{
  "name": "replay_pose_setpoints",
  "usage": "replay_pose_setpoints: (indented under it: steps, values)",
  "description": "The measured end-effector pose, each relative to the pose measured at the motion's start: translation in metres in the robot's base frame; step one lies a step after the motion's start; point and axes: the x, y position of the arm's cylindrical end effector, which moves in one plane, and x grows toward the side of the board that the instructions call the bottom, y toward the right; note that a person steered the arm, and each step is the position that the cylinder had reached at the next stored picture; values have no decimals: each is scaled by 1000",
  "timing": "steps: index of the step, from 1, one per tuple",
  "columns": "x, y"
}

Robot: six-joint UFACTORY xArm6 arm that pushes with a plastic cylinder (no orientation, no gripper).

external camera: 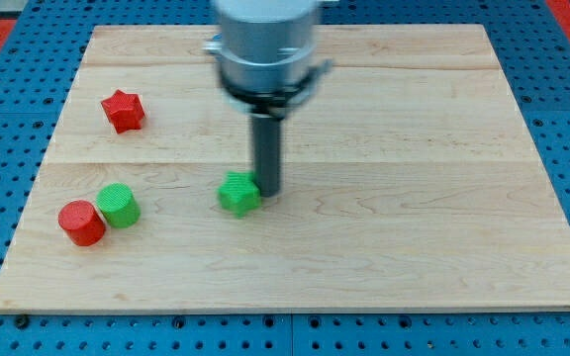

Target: Move the red star to the center left

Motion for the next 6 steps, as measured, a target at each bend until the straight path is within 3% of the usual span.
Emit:
replay_pose_setpoints:
  steps: [1,2,3,4,5,6]
  values:
    - [23,-91]
    - [-44,-24]
    - [-123,-4]
    - [-141,-45]
    - [-140,-124]
    - [-98,-185]
